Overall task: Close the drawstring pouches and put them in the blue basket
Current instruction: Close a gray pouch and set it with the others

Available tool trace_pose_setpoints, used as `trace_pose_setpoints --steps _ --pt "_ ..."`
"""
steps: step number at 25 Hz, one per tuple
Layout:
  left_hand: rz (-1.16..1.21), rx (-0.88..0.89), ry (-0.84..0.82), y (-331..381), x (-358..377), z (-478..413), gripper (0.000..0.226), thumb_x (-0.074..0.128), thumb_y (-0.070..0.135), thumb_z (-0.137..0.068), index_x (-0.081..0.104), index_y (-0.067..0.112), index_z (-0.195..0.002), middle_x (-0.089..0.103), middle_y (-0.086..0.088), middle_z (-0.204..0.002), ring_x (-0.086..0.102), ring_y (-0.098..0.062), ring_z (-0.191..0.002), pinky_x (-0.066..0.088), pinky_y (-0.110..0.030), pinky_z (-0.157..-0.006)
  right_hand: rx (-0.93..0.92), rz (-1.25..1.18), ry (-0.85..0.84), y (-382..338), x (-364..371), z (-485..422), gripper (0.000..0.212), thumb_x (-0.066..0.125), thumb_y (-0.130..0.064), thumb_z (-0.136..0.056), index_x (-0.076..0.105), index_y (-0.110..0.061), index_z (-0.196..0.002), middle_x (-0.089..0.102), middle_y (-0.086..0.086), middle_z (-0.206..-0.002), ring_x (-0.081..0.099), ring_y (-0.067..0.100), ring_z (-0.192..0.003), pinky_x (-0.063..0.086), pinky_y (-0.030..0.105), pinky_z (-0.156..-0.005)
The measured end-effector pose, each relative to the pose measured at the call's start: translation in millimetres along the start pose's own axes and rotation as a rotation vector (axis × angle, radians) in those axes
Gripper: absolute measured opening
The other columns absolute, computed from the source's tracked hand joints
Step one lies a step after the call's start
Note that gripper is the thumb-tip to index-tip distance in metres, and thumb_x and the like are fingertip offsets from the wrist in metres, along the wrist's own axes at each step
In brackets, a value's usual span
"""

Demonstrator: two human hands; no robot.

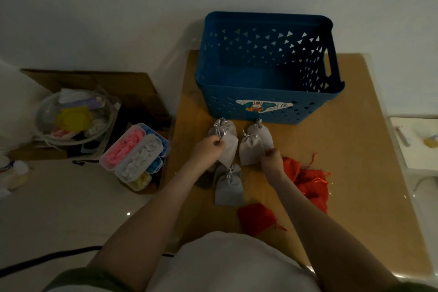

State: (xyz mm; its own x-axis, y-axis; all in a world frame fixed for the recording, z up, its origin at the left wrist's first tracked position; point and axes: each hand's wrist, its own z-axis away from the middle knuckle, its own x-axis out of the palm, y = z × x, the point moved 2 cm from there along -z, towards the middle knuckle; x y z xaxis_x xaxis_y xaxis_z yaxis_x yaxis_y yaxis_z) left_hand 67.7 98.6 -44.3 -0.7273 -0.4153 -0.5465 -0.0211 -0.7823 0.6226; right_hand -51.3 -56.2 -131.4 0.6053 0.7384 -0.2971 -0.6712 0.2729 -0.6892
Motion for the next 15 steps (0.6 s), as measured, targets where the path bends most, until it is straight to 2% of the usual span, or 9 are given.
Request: trace_pose_setpoints --steps 2,4,6,7,9,10,12,15 --pt "-0.003 0.021 -0.005 3.1 -0.3 1.1 0.025 0.044 0.032 -0.098 0.057 0.016 -0.112 0.061 -0.007 -0.102 0.056 -0.017 -0.088 0.044 -0.03 -0.074 0.06 0.157 0.007 -0.9 -3.1 3.4 0.031 0.049 -0.007 -0.091 0.048 0.004 -0.12 0.056 0.012 -0.093 0.057 0.024 -0.08 0.051 0.039 -0.069" --pt "-0.028 0.066 -0.016 6.1 0.3 3.1 0.023 0.044 0.032 -0.098 0.058 0.016 -0.105 0.062 -0.01 -0.1 0.057 -0.018 -0.083 0.044 -0.03 -0.07 0.006 0.323 0.069 -10.9 -4.6 11.4 0.041 0.051 -0.022 -0.094 0.046 0.005 -0.124 0.057 0.017 -0.108 0.058 0.031 -0.096 0.05 0.043 -0.085" --pt "-0.047 0.109 -0.034 10.2 -0.7 5.5 0.02 0.045 0.034 -0.098 0.058 0.02 -0.102 0.062 -0.008 -0.1 0.056 -0.015 -0.084 0.044 -0.029 -0.071 -0.15 0.362 0.107 -28.1 -5.6 22.9 0.044 0.052 -0.034 -0.095 0.049 0.0 -0.124 0.052 0.017 -0.121 0.051 0.034 -0.113 0.045 0.044 -0.095" --pt "-0.043 0.122 -0.052 12.5 -1.5 6.1 0.021 0.045 0.036 -0.098 0.058 0.022 -0.106 0.062 -0.005 -0.102 0.056 -0.014 -0.088 0.044 -0.028 -0.074 -0.221 0.252 0.027 -38.3 -5.3 29.7 0.039 0.052 -0.034 -0.096 0.053 -0.004 -0.121 0.054 0.013 -0.116 0.053 0.031 -0.11 0.046 0.04 -0.092" --pt "-0.02 0.15 -0.093 16.8 -4.3 8.0 0.031 0.047 0.039 -0.097 0.058 0.021 -0.119 0.059 0.001 -0.108 0.055 -0.012 -0.097 0.046 -0.027 -0.079 -0.258 -0.072 -0.354 -58.7 -0.8 52.0 0.029 0.046 -0.034 -0.099 0.058 -0.011 -0.112 0.06 0.006 -0.098 0.059 0.02 -0.088 0.05 0.029 -0.073" --pt "0.003 0.168 -0.105 18.9 -6.1 10.1 0.035 0.048 0.039 -0.096 0.058 0.02 -0.123 0.059 0.001 -0.112 0.055 -0.012 -0.1 0.046 -0.026 -0.08 -0.267 -0.15 -0.506 -65.7 0.6 61.2 0.028 0.043 -0.034 -0.1 0.06 -0.012 -0.107 0.06 0.003 -0.091 0.059 0.015 -0.078 0.048 0.024 -0.067" --pt "0.089 0.197 -0.097 20.4 -11.8 16.3 0.037 0.051 0.04 -0.095 0.058 0.018 -0.124 0.061 -0.001 -0.114 0.057 -0.013 -0.101 0.047 -0.027 -0.081 -0.331 -0.166 -0.595 -73.9 1.5 72.0 0.023 0.045 -0.029 -0.099 0.062 -0.013 -0.1 0.06 0.0 -0.083 0.055 0.009 -0.067 0.044 0.02 -0.061" --pt "0.182 0.193 -0.082 21.1 -24.6 27.5 0.036 0.053 0.043 -0.093 0.06 0.019 -0.119 0.063 -0.001 -0.107 0.06 -0.014 -0.097 0.051 -0.032 -0.083 -0.365 -0.219 -0.568 -81.0 2.3 77.6 0.018 0.048 -0.021 -0.098 0.059 -0.008 -0.093 0.055 0.002 -0.077 0.049 0.007 -0.058 0.039 0.021 -0.056"
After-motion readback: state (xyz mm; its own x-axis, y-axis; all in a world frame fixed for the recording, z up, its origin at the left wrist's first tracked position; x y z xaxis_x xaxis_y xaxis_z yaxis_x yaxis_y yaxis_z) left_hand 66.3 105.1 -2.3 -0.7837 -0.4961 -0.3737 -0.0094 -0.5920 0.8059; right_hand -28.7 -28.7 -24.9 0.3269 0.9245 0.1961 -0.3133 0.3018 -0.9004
